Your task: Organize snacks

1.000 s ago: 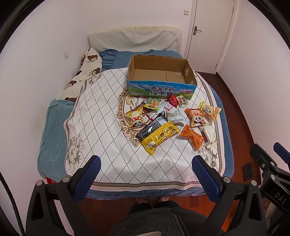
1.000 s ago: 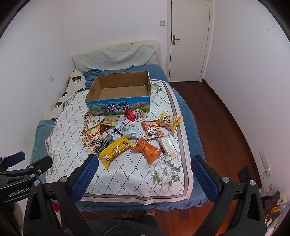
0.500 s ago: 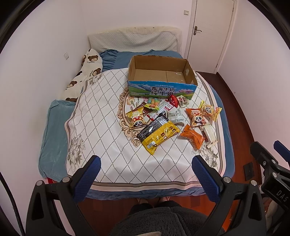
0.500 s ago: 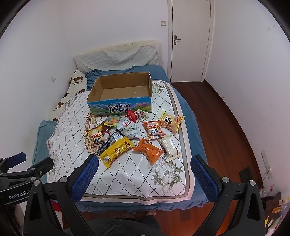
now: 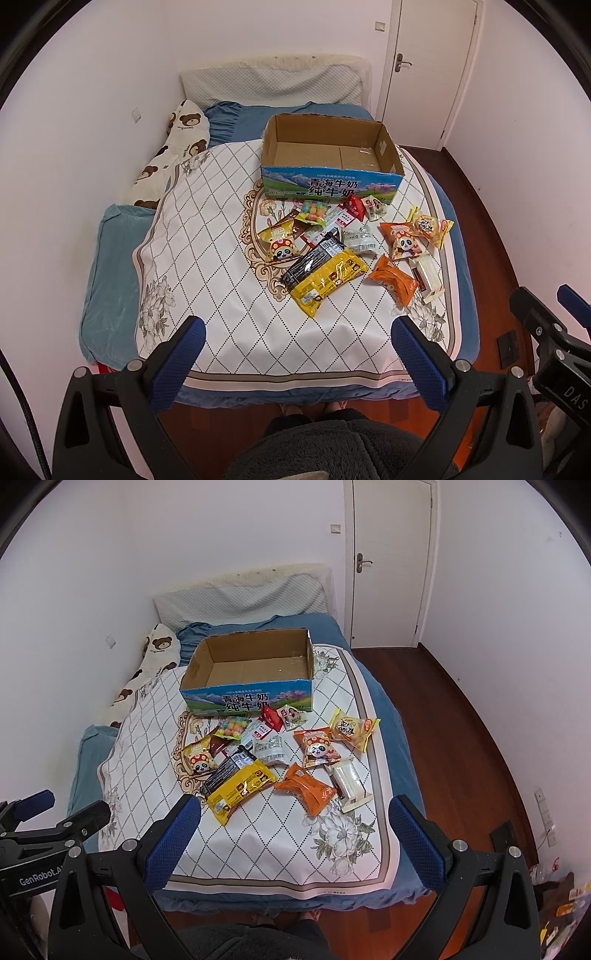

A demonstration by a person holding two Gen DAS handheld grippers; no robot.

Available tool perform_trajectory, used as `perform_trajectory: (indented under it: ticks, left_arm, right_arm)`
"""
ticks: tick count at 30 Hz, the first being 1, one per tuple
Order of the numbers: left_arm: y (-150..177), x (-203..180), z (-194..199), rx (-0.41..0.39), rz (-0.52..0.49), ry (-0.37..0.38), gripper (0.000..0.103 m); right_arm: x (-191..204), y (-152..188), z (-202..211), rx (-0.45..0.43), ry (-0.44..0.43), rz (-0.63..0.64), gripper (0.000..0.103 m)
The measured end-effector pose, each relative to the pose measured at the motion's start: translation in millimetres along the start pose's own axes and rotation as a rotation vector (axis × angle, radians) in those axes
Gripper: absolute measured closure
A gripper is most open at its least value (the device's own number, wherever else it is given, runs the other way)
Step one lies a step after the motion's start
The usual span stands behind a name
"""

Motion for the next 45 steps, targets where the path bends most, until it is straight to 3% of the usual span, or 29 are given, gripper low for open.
perform_trajectory:
  ticks: [14,19,23,27,32,35,40,45]
  left_arm:
    - [-1,2,-3,0.006,-0.002,0.005,0.0]
    - [-13,8,-27,-0.008,-0.04,0.002,0.0]
    - [-27,5,-70,-0.031,-0.151,-0.037,0.0]
    - [-35,-8,-132,0.019,-0.324,-0.067,0.0]
    - [-33,-37,-222,0.135,-0.564,-0.116,0.0]
    - [-29,-50,-272,0.222,-0.654,-0.144,0.0]
    - [-20,-69,-335,0.296,-0.753,-0.175,0.0]
    - [-3,-84,-382,0.459,-0.8,-0.112,0.0]
  right_arm:
    - [6,-2,-9,0.013,-0.01,-0.005,0.0]
    - [4,-1,-27,0.038,-0.022,-0.043,0.0]
    - [-4,2,-63,0.062,-0.028,-0.109,0.0]
    - [-17,10,-116,0.117,-0.005,-0.158,0.0]
    - [-26,23,-189,0.241,-0.063,-0.179,0.0]
    - [-30,30,-233,0.312,-0.073,-0.149,0.0]
    - [-30,38,-301,0.419,-0.12,-0.074,0.0]
    - [-28,38,-344,0.494,-0.165,0.012,0.0]
Point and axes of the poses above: each gripper's, at about its wrist camera, not at the fingertips, and z roughly against the way its jaws point, x to its left, y to its underside, the point moved 5 cm from there along -z, roughly the way its jaws point, and after that the axes turned 11 degrees about z, right-handed, at the moved point
